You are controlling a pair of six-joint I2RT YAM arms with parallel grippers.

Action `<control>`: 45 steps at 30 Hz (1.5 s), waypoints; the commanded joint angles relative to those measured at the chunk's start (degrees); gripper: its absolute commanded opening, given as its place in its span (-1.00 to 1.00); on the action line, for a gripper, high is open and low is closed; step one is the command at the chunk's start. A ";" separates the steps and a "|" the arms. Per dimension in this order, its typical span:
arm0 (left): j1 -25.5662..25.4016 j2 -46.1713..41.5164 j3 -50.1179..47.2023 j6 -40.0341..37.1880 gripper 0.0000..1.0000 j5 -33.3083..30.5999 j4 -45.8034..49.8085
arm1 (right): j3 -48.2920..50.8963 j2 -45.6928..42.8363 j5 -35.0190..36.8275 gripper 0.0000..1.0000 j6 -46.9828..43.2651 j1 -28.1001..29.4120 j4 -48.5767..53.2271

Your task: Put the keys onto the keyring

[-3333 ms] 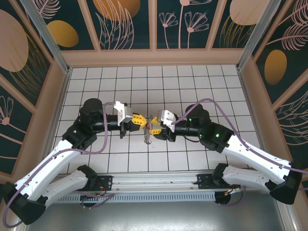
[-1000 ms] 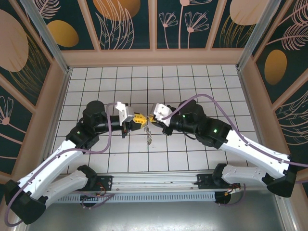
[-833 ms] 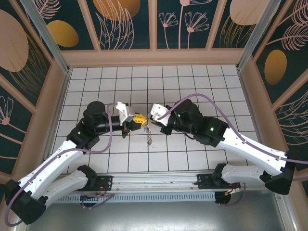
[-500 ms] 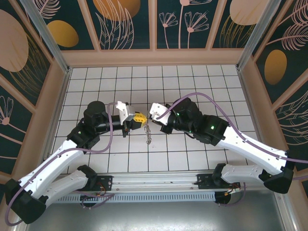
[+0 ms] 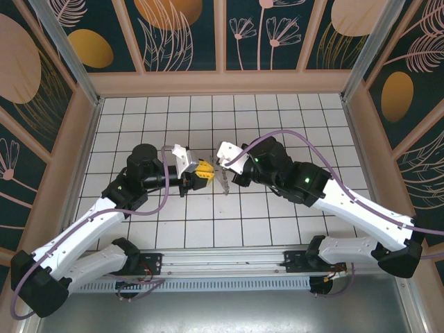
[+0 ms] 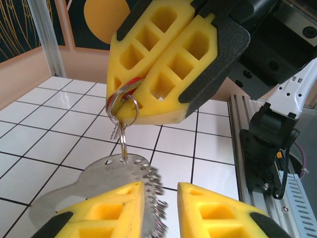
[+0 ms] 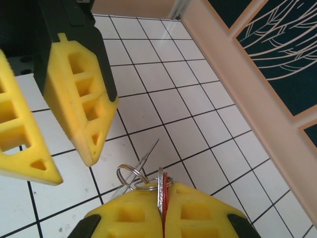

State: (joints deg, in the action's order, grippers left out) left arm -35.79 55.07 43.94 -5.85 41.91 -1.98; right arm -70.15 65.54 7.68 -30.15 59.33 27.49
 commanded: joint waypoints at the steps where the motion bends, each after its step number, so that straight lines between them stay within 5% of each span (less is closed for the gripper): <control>1: -0.23 -0.40 -1.44 1.18 -0.48 0.50 -2.07 | -2.74 0.63 2.33 -1.00 -0.46 -0.09 0.24; 19: -0.21 -2.27 -9.57 13.57 -0.31 -2.69 -16.00 | -1.20 2.70 3.56 -1.00 0.85 -1.11 -0.64; 32: -0.16 -5.94 -17.14 20.33 -0.26 -9.29 -20.11 | 4.14 8.49 -6.49 -1.00 6.40 -7.64 -12.27; 45: -0.18 -10.25 -21.56 21.22 -0.11 -18.53 -24.32 | 10.26 14.93 -1.76 -1.00 20.77 -8.18 -32.35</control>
State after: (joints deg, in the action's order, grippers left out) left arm -35.79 45.45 22.76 15.35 26.79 -23.44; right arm -60.99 80.05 3.75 -14.09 51.48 4.25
